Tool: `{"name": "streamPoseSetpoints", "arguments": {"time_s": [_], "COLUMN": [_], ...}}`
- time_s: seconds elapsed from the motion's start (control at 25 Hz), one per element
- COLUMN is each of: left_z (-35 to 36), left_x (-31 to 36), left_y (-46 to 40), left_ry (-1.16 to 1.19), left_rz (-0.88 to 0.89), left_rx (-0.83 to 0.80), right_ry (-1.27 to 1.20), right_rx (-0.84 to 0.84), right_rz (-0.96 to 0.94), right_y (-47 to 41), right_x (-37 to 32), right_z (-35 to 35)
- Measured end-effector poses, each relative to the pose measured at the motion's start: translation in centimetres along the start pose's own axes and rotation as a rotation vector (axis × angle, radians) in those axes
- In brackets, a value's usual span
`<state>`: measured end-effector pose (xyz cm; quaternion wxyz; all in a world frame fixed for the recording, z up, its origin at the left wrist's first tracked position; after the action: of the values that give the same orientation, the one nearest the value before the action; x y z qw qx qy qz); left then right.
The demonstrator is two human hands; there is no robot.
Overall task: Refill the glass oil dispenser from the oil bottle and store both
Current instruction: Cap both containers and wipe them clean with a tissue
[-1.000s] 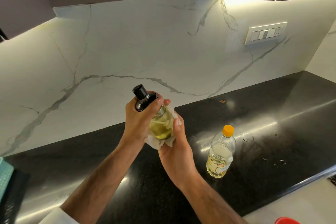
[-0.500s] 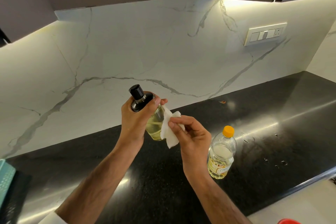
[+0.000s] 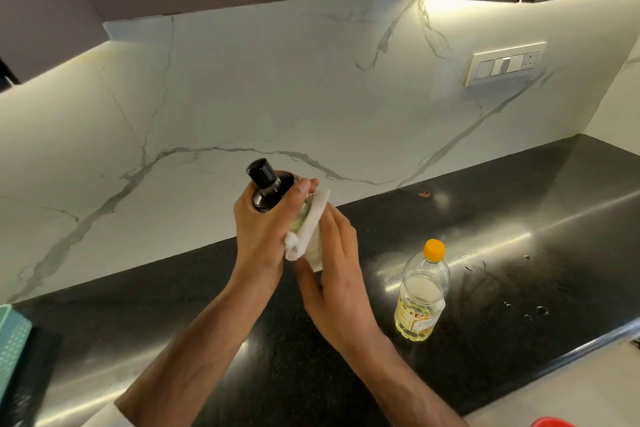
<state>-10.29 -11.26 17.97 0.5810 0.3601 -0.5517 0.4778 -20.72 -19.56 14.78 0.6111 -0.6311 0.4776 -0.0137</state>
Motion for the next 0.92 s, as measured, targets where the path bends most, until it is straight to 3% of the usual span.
{"name": "streamPoseSetpoints", "arguments": {"time_s": [0.12,0.28,0.4,0.52,0.6,0.68,0.8,0.92], "left_z": [0.7,1.0,1.6,2.7,3.7,4.4,5.0,5.5], "left_x": [0.3,0.2,-0.1,0.7,1.2,1.4,1.2,1.1], "left_y": [0.9,1.3,0.5,0.2,0.5,0.7,1.3,1.7], "left_ry": [-0.067,-0.166,-0.206,-0.243,-0.22,-0.122,0.067,0.164], "left_rz": [0.037,0.026,0.016,0.073,0.085,0.051,-0.047,-0.087], "left_rx": [0.006,0.024,-0.105,-0.332,-0.503,-0.611,-0.686,-0.723], "right_ry": [0.142,0.008,-0.061,-0.085,-0.292,-0.679,-1.16,-1.453], "right_rx": [-0.059,-0.073,-0.163,-0.421,-0.556,-0.648,-0.751,-0.788], "right_rz": [-0.072,0.153,0.248,0.273,0.278,0.367,0.498,0.561], "right_y": [-1.9,-3.7,-3.5,-3.5,-3.4,-2.7,-1.1,0.9], "right_x": [-1.6,0.1,1.2,3.5,4.1,3.5,1.8,0.6], "right_z": [0.4,-0.3,0.4,2.7,3.5,3.9,4.9,6.8]}}
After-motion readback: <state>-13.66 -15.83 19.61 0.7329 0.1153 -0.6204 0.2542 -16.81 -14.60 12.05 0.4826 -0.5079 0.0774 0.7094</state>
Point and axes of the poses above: each hand's wrist, its own y-axis away from the middle knuckle, its own z-axis out of the palm, x = y × z, the point moved 10 cm from there along -y, towards the middle knuckle, and after that the axes turned 11 degrees about -z, right-handed, at the moved point
